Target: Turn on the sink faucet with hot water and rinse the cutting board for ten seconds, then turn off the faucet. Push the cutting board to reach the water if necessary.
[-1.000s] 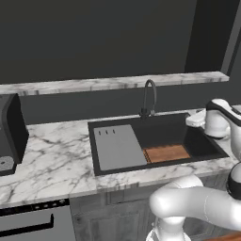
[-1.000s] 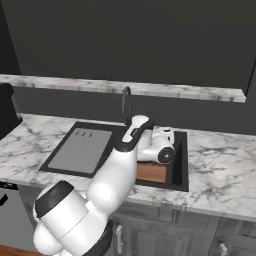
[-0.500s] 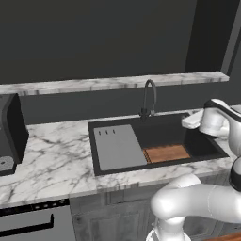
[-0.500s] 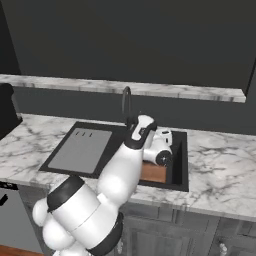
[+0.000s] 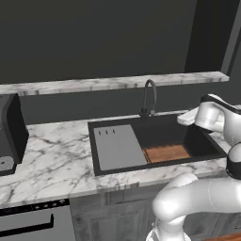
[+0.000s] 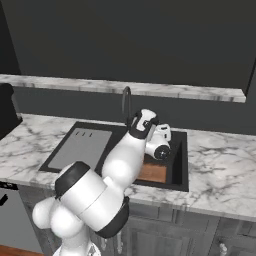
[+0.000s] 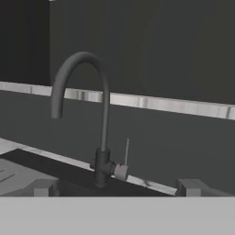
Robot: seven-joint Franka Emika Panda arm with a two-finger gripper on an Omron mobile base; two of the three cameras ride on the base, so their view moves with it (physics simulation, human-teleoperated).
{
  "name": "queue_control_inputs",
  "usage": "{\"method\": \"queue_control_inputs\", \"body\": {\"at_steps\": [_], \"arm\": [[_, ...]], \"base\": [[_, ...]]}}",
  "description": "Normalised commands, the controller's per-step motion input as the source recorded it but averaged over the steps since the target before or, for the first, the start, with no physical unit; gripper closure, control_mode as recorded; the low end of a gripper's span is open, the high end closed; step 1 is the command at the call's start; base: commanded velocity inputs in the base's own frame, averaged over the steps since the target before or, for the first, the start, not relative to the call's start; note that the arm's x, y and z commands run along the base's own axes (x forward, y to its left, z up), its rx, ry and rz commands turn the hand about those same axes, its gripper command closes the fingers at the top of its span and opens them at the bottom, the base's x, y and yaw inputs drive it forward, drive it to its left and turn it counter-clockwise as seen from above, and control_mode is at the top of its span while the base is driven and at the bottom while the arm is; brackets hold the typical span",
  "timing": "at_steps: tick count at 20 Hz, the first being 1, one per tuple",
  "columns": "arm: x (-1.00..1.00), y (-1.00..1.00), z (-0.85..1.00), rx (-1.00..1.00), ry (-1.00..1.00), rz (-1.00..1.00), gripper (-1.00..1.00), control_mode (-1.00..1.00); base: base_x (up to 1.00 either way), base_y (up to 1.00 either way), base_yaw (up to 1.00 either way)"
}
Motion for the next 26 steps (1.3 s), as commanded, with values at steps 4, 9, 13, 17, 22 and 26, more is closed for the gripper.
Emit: {"method": "queue_control_inputs", "body": {"at_steps": [4,9,13,17,22,26], "arm": [[0.24,0.0,-0.02,0.0,0.0,0.0,-1.0,-1.0],[0.2,0.0,-0.02,0.0,0.0,0.0,-1.0,-1.0],[0.13,0.0,-0.09,0.0,0.0,0.0,-1.0,-1.0],[0.07,0.0,-0.16,0.0,0.0,0.0,-1.0,-1.0],[0.0,0.0,-0.24,0.0,0.0,0.0,-1.0,-1.0],[0.0,0.0,-0.29,0.0,0.0,0.0,-1.0,-1.0]], "base": [[0.0,0.0,0.0],[0.0,0.0,0.0],[0.0,0.0,0.0],[0.0,0.0,0.0],[0.0,0.0,0.0],[0.0,0.0,0.0]]}}
